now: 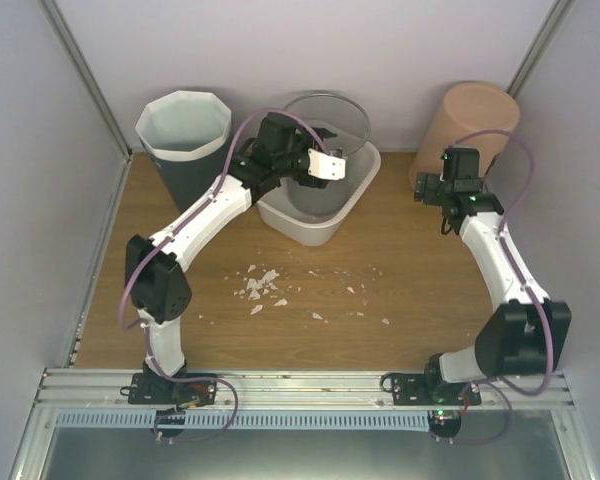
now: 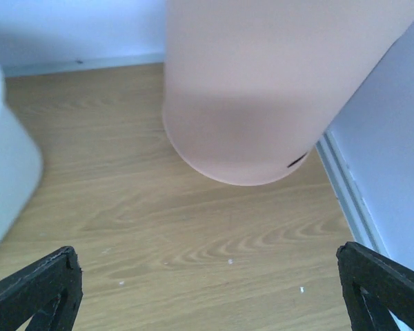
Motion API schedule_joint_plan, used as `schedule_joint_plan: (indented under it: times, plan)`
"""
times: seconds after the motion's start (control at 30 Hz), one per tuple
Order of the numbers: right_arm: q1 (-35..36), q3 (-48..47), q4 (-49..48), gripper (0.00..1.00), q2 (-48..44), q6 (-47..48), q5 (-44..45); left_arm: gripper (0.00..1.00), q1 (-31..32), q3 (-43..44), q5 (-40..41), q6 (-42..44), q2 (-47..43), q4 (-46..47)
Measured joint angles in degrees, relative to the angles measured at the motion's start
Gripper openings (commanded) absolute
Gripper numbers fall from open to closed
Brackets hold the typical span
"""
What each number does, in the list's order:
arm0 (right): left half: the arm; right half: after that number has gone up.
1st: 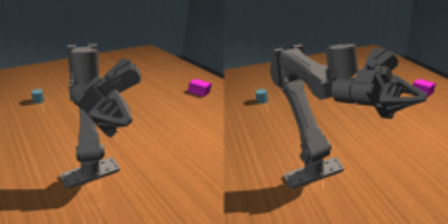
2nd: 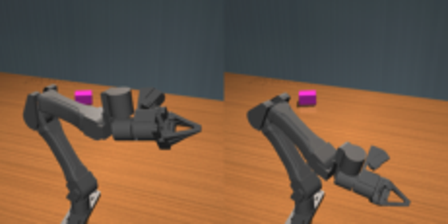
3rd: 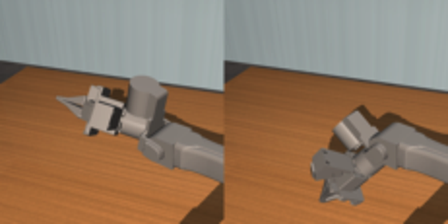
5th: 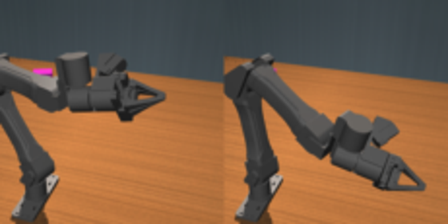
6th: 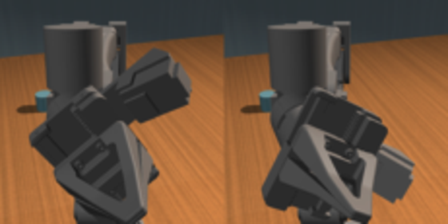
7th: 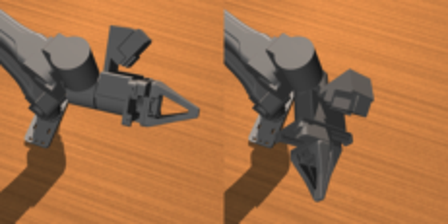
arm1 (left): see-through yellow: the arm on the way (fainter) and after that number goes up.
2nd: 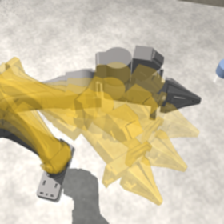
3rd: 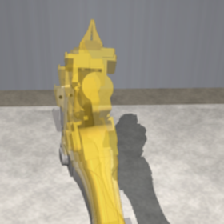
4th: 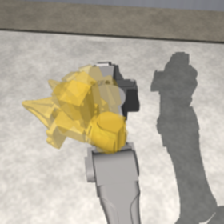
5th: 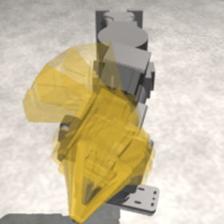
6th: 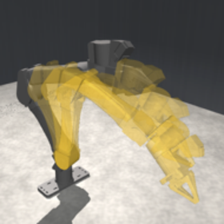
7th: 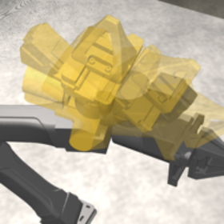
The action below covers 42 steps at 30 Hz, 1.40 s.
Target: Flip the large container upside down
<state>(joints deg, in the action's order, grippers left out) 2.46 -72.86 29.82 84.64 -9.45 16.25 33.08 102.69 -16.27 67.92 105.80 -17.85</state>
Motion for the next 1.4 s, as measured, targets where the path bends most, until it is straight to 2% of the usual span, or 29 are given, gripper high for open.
schedule_joint_plan:
  times: [0.13, 0.3, 0.4, 0.5, 0.63, 0.9, 1.1, 1.27, 1.4]
  plan:
    - [0.0, 2.84, -0.5, 1.0, -6.03, 0.02, -3.91, 0.81, -0.15, 8.98, -1.81, 2.8, 6.14, -7.67]
    - [0.02, 5.14, -0.22, 1.0, -7.32, 0.7, -7.04, 0.72, -0.17, 15.87, -0.48, 6.58, 10.4, -16.85]
    - [0.0, 6.78, -0.09, 1.0, -7.74, 1.11, -8.07, 0.63, -0.13, 17.35, 1.4, 8.26, 11.28, -20.15]
    - [0.0, 7.67, -0.02, 1.0, -7.82, 1.29, -9.11, 0.61, -0.04, 18.4, 4.02, 10.23, 12.17, -23.58]
    - [0.0, 8.74, -0.04, 1.0, -7.89, 1.29, -10.23, 0.56, 0.07, 19.21, 7.58, 12.2, 13.55, -25.2]
    - [0.0, 9.55, 0.09, 1.0, -9.35, 1.29, -11.87, 0.34, 0.26, 20.63, 12.02, 14.4, 14.86, -25.79]
    - [0.0, 9.55, 0.11, 1.0, -9.99, 1.29, -12.48, 0.31, 0.66, 21.24, 13.16, 15.04, 14.84, -27.89]
    - [0.0, 9.55, 0.15, 1.0, -10.03, 1.27, -13.07, 0.33, 0.68, 20.74, 13.64, 15.04, 14.47, -28.33]
    - [0.02, 9.55, 0.17, 1.0, -10.32, 1.27, -13.62, 0.26, 0.68, 19.91, 13.92, 14.95, 14.16, -27.71]
